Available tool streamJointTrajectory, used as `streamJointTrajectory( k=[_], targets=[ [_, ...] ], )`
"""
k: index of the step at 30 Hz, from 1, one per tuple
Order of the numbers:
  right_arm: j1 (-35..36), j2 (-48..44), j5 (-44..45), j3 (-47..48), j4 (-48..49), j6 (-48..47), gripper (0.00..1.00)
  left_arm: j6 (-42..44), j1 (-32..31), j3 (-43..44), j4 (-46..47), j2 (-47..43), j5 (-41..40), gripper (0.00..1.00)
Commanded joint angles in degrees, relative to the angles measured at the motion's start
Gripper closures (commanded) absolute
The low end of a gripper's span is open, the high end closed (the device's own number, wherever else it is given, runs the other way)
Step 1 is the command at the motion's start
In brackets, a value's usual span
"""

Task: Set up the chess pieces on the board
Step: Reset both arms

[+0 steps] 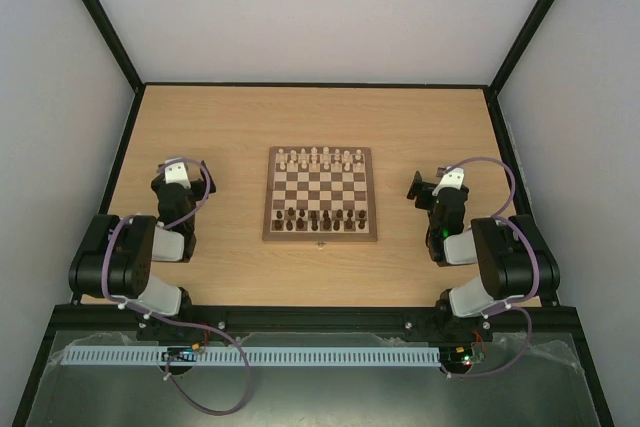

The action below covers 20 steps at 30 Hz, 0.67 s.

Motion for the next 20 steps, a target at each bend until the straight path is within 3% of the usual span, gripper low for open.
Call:
streamJointTrajectory(
  k=[1,20],
  targets=[
    [-0.4,0.3,0.0,1.2,0.8,-0.2,0.01,1.6,-1.2,1.7,2.2,0.9,-1.9,0.01],
    [-0.7,0.3,-0.7,1.5,0.2,-0.1,0.01,1.6,-1.2,1.7,2.2,0.9,-1.9,0.01]
  ],
)
